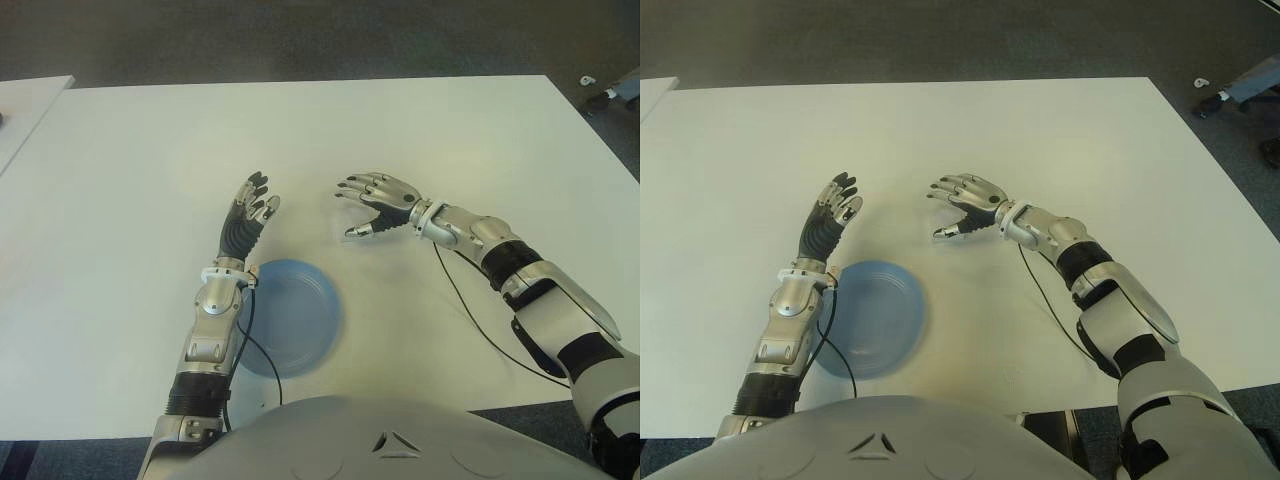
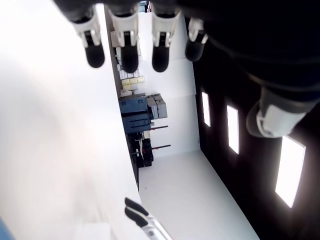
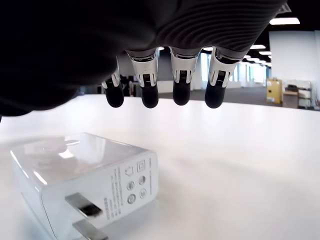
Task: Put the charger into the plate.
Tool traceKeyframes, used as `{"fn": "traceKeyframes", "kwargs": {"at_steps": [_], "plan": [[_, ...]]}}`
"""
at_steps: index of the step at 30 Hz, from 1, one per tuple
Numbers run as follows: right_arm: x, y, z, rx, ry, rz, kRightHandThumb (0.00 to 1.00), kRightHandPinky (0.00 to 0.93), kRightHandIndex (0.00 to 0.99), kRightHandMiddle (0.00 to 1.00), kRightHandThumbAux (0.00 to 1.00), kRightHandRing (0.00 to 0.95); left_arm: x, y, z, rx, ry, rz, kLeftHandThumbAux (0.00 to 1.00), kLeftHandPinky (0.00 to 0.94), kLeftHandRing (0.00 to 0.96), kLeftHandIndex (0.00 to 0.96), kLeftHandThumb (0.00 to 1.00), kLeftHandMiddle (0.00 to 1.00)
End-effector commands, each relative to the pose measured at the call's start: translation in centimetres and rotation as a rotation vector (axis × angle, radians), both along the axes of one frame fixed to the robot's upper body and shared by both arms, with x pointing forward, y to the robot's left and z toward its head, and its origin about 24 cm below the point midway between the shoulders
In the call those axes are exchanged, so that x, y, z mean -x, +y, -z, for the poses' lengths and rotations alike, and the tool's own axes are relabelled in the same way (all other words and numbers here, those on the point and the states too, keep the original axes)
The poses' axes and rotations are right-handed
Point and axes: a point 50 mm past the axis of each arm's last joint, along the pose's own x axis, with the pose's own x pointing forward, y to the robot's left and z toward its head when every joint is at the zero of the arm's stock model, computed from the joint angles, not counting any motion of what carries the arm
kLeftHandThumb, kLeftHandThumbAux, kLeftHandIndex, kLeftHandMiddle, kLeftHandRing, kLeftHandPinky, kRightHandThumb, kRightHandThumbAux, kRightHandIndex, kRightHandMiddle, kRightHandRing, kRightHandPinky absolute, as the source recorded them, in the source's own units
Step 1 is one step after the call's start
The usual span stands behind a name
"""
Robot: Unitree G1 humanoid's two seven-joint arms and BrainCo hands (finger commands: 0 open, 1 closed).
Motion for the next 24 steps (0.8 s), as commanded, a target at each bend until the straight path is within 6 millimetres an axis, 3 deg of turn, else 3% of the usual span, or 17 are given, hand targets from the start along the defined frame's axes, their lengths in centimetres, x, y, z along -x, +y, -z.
{"fn": "traceKeyframes", "kwargs": {"at_steps": [1, 24], "plan": [[0.40, -0.43, 0.89, 0.039, 0.024, 0.007, 0.413, 0.000, 0.000, 0.000, 0.104, 0.000, 0.25, 0.14, 0.23, -0.004, 0.023, 0.011, 0.463, 0.120, 0.114, 0.004, 0.000, 0.117], [0.58, -1.18, 1.61, 0.064, 0.037, 0.022, 0.429, 0.000, 0.000, 0.000, 0.103, 0.000, 0.24, 0.17, 0.13, -0.004, 0.038, 0.018, 0.442, 0.116, 0.114, 0.002, 0.000, 0.117]]}}
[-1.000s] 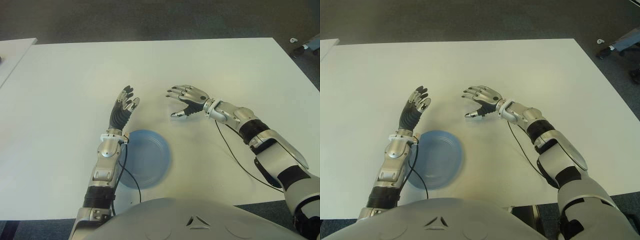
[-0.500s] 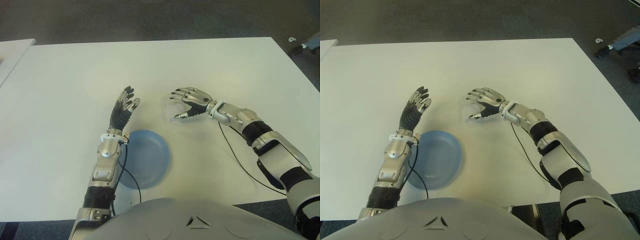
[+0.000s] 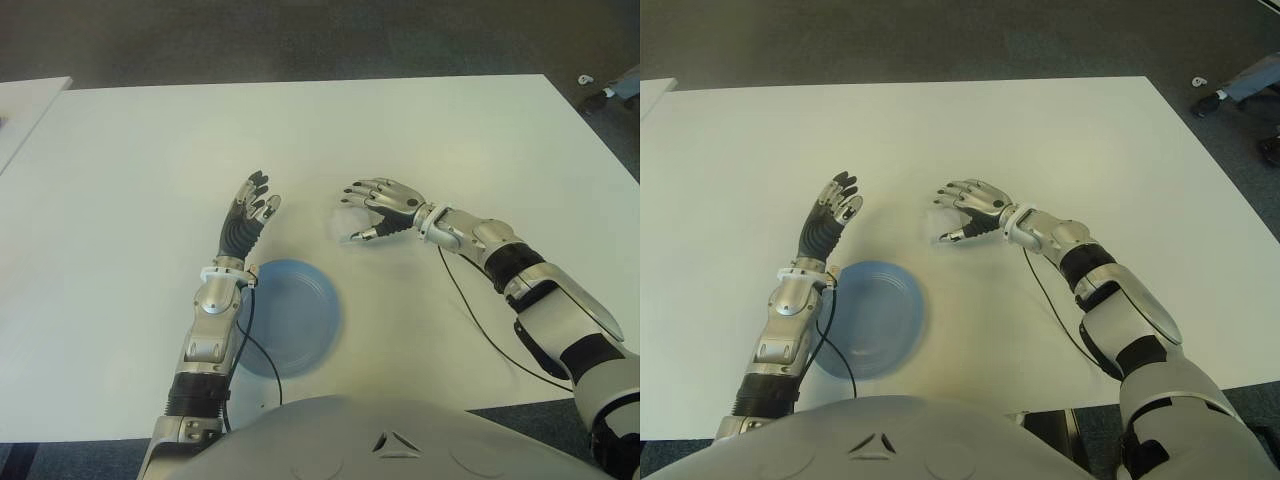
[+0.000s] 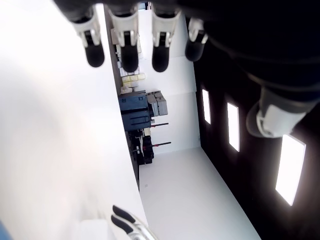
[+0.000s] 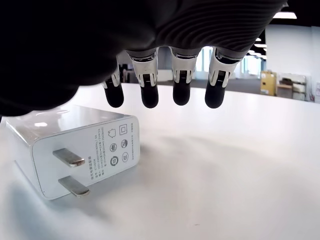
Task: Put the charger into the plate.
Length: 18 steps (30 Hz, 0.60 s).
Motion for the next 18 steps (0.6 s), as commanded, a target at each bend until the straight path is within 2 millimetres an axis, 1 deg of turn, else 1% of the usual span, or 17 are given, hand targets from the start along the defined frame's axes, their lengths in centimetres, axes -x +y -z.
{"fn": "traceKeyframes", "kwargs": {"at_steps": [1, 11, 18], "plan": [[0.46, -0.63, 0.86, 0.021, 0.024, 0.009, 0.428, 0.000, 0.000, 0.000, 0.103, 0.000, 0.25, 0.21, 0.38, -0.003, 0.031, 0.009, 0.443, 0.116, 0.114, 0.001, 0.000, 0.117], [0.58, -1.04, 1.30, 0.029, 0.028, 0.018, 0.413, 0.000, 0.000, 0.000, 0.094, 0.000, 0.23, 0.16, 0.34, -0.004, 0.028, 0.007, 0.445, 0.103, 0.105, 0.000, 0.000, 0.110], [0.76, -1.32, 1.62, 0.034, 0.035, 0.021, 0.394, 0.000, 0.000, 0.000, 0.086, 0.000, 0.23, 0.17, 0.34, -0.002, 0.028, 0.008, 0.440, 0.117, 0.113, 0.001, 0.000, 0.117]]}}
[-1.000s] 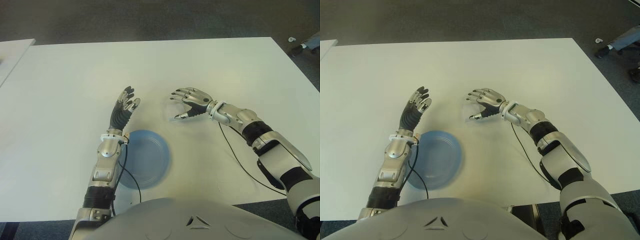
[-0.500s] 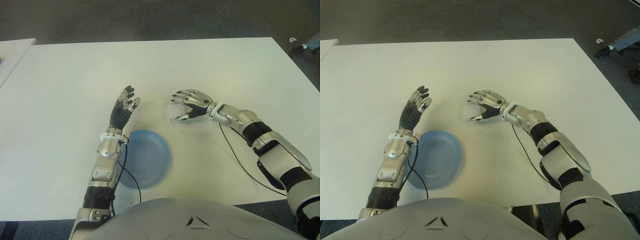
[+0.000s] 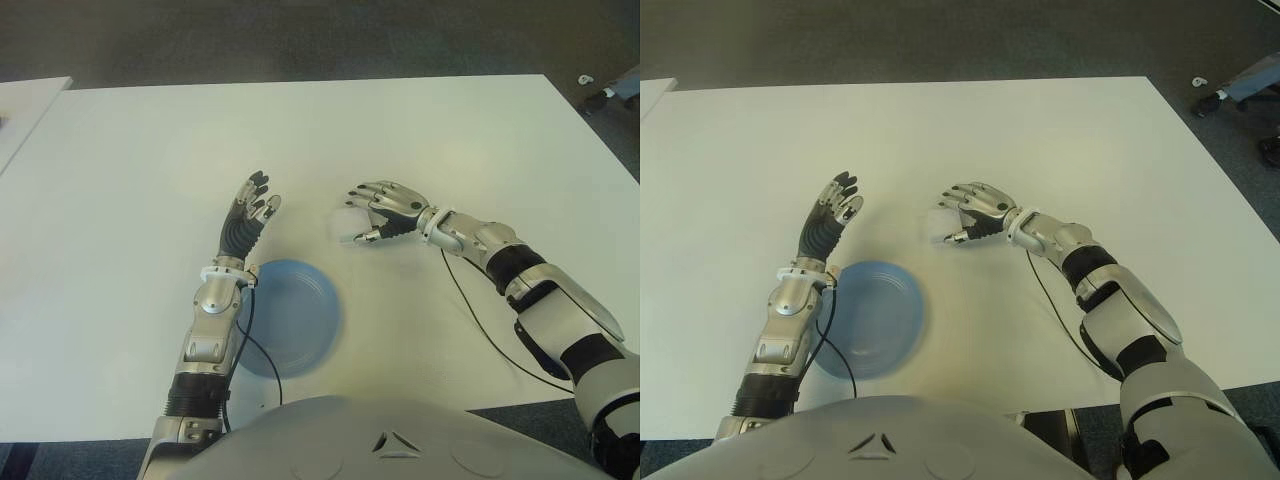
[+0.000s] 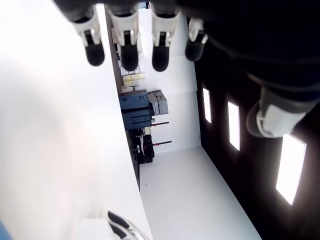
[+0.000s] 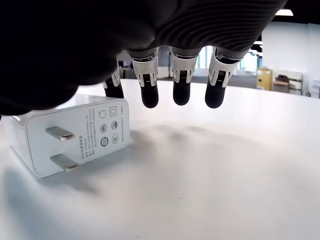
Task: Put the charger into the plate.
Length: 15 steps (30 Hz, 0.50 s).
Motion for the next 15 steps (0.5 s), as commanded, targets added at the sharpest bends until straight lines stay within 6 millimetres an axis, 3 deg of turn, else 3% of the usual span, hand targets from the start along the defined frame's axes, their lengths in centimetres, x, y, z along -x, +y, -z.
{"fn": "traceKeyframes", "kwargs": {"at_steps": [1, 15], "plan": [[0.65, -0.57, 0.97, 0.025, 0.028, -0.003, 0.387, 0.000, 0.000, 0.000, 0.085, 0.000, 0.23, 0.18, 0.38, 0.000, 0.027, 0.006, 0.440, 0.116, 0.113, 0.000, 0.000, 0.117], [1.46, -0.65, 1.93, 0.047, 0.045, -0.030, 0.363, 0.000, 0.000, 0.000, 0.099, 0.000, 0.27, 0.19, 0.27, 0.002, 0.025, 0.007, 0.440, 0.108, 0.108, 0.005, 0.000, 0.112]]}}
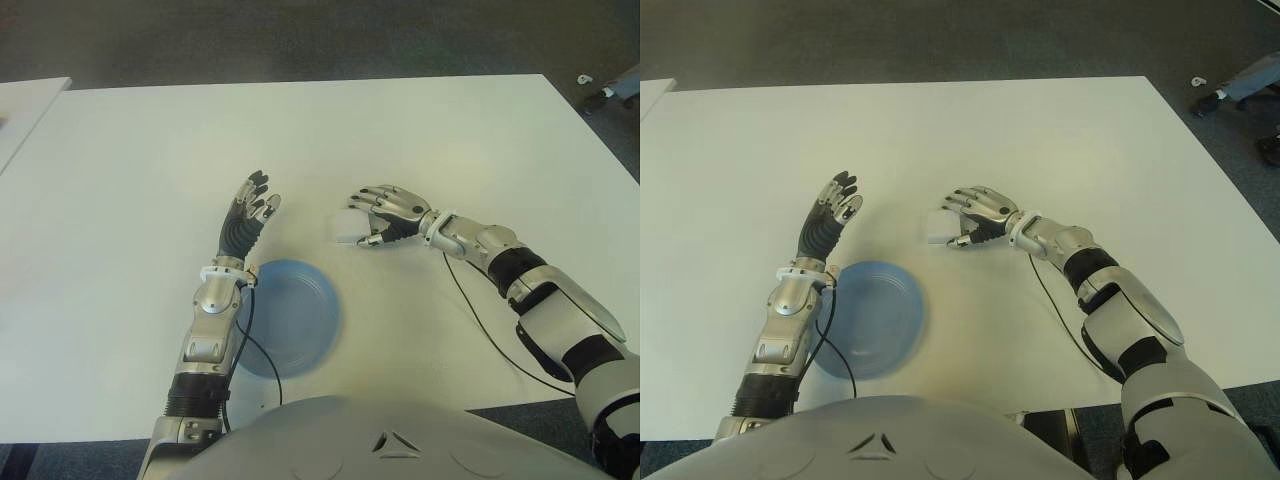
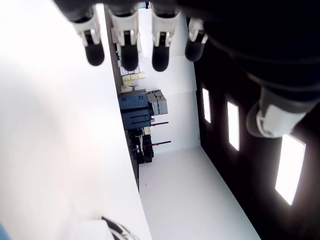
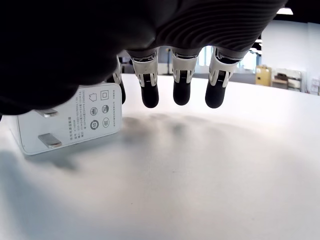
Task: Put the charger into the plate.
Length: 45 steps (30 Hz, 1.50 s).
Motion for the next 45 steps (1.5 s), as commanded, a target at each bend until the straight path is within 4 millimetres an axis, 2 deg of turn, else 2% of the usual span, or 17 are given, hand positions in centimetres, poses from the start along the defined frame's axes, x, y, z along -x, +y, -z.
{"fn": "traceKeyframes", "kwargs": {"at_steps": [1, 30, 45], "plan": [[1.0, -0.4, 1.4, 0.032, 0.043, -0.017, 0.366, 0.000, 0.000, 0.000, 0.100, 0.000, 0.3, 0.2, 0.3, -0.002, 0.027, 0.008, 0.441, 0.110, 0.109, 0.005, 0.000, 0.113], [1.9, -0.7, 2.6, 0.076, 0.013, -0.055, 0.324, 0.000, 0.000, 0.000, 0.094, 0.000, 0.3, 0.0, 0.2, 0.009, 0.019, 0.010, 0.450, 0.121, 0.122, 0.006, 0.000, 0.127], [2.2, -0.4, 3.0, 0.061, -0.013, -0.062, 0.346, 0.000, 0.000, 0.000, 0.087, 0.000, 0.3, 0.0, 0.1, 0.012, 0.008, 0.007, 0.457, 0.117, 0.116, 0.006, 0.000, 0.120]]}}
